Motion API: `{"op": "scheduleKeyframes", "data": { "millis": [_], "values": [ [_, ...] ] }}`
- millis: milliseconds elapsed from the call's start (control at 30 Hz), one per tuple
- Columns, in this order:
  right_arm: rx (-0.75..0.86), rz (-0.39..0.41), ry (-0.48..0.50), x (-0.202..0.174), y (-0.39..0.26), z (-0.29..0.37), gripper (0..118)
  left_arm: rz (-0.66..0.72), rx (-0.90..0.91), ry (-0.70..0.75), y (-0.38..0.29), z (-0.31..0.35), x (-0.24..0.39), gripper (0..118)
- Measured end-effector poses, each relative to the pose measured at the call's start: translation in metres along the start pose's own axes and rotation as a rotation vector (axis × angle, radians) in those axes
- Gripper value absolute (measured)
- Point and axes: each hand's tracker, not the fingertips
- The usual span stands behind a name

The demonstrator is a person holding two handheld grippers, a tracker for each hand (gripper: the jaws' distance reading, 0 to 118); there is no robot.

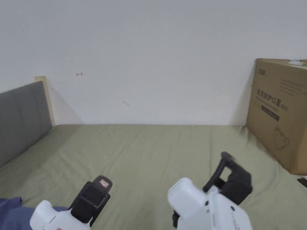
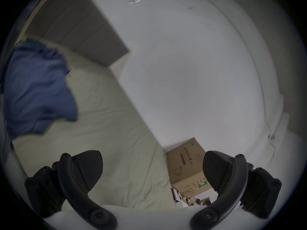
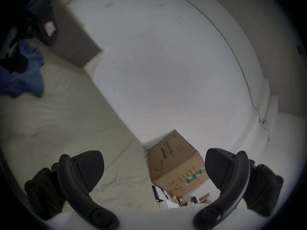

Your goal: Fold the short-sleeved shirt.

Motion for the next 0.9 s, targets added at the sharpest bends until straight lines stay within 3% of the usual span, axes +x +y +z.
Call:
{"op": "scheduleKeyframes", "data": {
  "millis": [100, 200, 267, 300, 367, 433, 467, 533, 633, 733, 900],
  "values": [
    [-0.023, -0.058, 0.126, -0.016, -0.004, -0.002, 118, -0.004, -0.005, 0.043, -0.001, 0.000, -0.009, 118],
    [-0.064, -0.268, 0.194, -0.001, -0.006, -0.008, 118, -0.193, 0.056, 0.049, 0.008, 0.003, 0.016, 118],
    [-0.067, -0.540, 0.176, 0.034, -0.012, -0.009, 118, -0.459, 0.113, 0.039, 0.013, 0.007, 0.051, 118],
    [-0.076, -0.638, 0.176, 0.046, -0.016, -0.010, 118, -0.563, 0.138, 0.032, 0.013, 0.008, 0.063, 118],
    [-0.081, -0.946, 0.179, 0.075, -0.035, -0.014, 118, -0.865, 0.170, 0.032, 0.006, 0.011, 0.093, 118],
    [-0.091, -1.157, 0.160, 0.092, -0.057, -0.009, 118, -1.108, 0.168, 0.004, -0.005, 0.015, 0.108, 118],
    [-0.093, -1.222, 0.114, 0.094, -0.069, -0.004, 118, -1.210, 0.160, 0.011, -0.011, 0.018, 0.113, 118],
    [-0.107, -1.249, 0.018, 0.088, -0.088, 0.002, 118, -1.320, 0.194, 0.049, -0.023, 0.022, 0.110, 118],
    [-0.162, -1.133, 0.022, 0.084, -0.091, -0.001, 118, -1.199, 0.193, 0.027, -0.027, 0.023, 0.101, 118],
    [-0.108, -1.053, -0.007, 0.088, -0.081, 0.002, 118, -1.057, 0.120, -0.002, -0.019, 0.021, 0.098, 118],
    [-0.069, -0.959, -0.002, 0.091, -0.066, 0.003, 118, -1.049, 0.091, 0.021, -0.012, 0.017, 0.108, 118]
  ]
}}
